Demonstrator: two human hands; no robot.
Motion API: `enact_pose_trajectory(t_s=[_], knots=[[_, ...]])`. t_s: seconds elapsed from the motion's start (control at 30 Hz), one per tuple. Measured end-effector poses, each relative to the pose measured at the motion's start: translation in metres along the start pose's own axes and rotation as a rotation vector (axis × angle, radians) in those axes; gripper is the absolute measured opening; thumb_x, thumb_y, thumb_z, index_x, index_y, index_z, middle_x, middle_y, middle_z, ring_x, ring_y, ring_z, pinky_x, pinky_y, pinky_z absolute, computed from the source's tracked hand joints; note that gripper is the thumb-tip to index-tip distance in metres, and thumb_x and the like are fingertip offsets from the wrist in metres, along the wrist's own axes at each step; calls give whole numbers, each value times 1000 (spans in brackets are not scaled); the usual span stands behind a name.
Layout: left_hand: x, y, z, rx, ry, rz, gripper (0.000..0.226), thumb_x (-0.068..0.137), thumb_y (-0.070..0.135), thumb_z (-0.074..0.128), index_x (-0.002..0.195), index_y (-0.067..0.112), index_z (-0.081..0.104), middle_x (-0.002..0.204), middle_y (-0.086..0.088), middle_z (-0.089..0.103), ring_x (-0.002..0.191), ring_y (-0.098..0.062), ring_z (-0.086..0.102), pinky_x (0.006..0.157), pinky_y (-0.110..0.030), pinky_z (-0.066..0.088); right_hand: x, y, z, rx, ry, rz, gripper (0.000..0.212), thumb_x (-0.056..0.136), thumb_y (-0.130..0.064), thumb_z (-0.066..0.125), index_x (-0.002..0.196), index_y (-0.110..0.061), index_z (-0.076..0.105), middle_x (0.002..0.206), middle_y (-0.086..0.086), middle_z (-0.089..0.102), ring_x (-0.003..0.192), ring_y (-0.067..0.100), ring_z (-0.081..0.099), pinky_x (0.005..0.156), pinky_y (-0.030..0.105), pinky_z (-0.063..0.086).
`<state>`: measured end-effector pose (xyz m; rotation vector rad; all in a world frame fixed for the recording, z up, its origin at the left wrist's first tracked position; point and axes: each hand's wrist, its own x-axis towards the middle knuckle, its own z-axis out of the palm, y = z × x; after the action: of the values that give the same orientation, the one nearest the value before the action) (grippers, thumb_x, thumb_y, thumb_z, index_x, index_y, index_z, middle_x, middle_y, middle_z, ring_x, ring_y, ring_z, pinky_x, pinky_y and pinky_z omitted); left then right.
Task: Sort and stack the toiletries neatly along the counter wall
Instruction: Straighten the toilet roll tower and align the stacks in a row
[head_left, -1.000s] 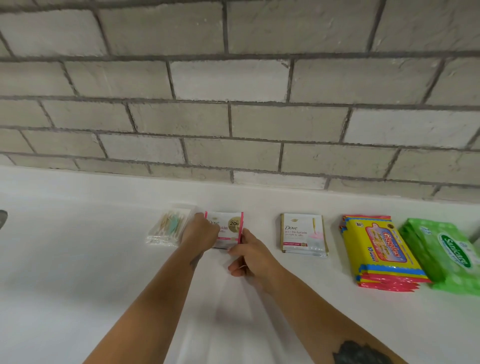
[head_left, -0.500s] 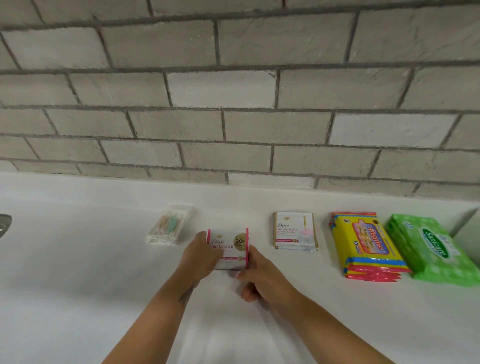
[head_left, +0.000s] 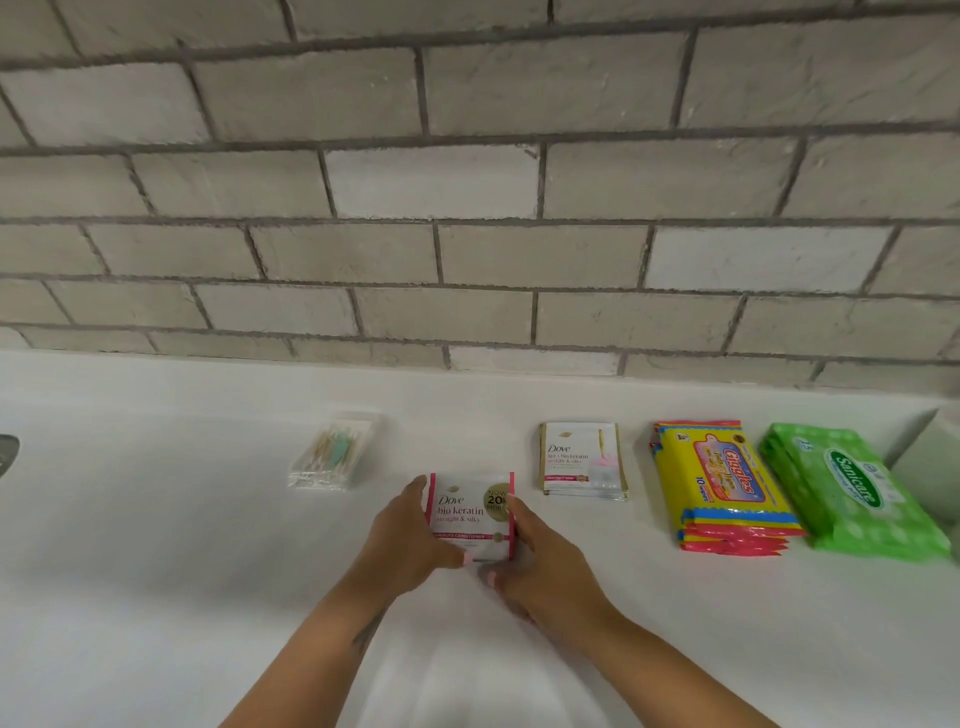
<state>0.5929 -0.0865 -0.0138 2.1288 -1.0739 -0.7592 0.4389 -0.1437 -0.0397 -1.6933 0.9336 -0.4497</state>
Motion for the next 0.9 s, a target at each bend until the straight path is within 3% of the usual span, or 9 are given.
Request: enact_pose_trajectory(t_s=[0.07,0.13,0.2,0.27,0.37,0.43,0.63,0.73,0.9], knots=[[1,-4,1,63,-12,62,88,54,9,85,131,17,43,109,8,58,102,-18,61,85,-29,52,2,5,1,-191,86,-26,74,70,-37,59,137,-52,32,116,-18,64,102,7,62,83,18,48],[2,-8,3,138,-11,106,98,53,13,86,137,20,37,116,2,58,107,-17,58,84,-22,49,1,5,1,-377,115,-40,69,80,-35,58,139,-53,27,120,-14,63,109,13,59,92,23,46],[2,-11,3,183,-3,113,107,55,12,86,145,17,28,128,-1,50,114,-16,53,89,-19,45,0,4,0,-559,152,-90,64,84,-39,55,139,-54,26,122,-13,61,109,17,58,89,26,45],[3,-16,3,222,7,145,113,55,13,86,148,19,22,140,0,40,121,-17,50,99,-25,45,-1,2,-1,-748,200,-188,57,85,-41,54,139,-47,33,120,-12,59,103,18,61,81,27,47],[3,-19,1,311,27,194,106,60,20,84,147,29,25,154,1,25,135,-16,38,109,-29,36,3,11,3,-1003,327,-384,46,63,-49,69,108,-37,66,84,-10,66,57,13,63,46,25,47],[2,-19,1,348,41,218,92,68,17,80,145,32,31,155,6,21,136,-12,35,107,-21,36,11,15,5,-1099,320,-422,43,47,-50,76,87,-34,71,65,-8,61,39,11,54,32,23,40],[8,-20,6,416,75,319,63,78,19,72,135,31,49,149,14,33,124,-6,49,97,-13,37,23,18,6,-1184,380,-451,28,54,-50,77,72,-30,72,48,-4,56,31,13,49,31,21,37],[15,-19,7,443,93,341,58,81,20,69,135,29,49,149,12,34,125,-7,49,93,-9,34,29,15,4,-1201,387,-462,25,59,-54,72,69,-32,71,46,-3,54,30,12,48,31,22,36],[30,-15,11,455,96,326,59,83,20,67,137,29,46,150,10,33,126,-9,47,95,-13,36,41,5,-1,-1227,396,-440,24,51,-50,80,62,-31,70,57,-5,55,35,14,50,39,25,39]])
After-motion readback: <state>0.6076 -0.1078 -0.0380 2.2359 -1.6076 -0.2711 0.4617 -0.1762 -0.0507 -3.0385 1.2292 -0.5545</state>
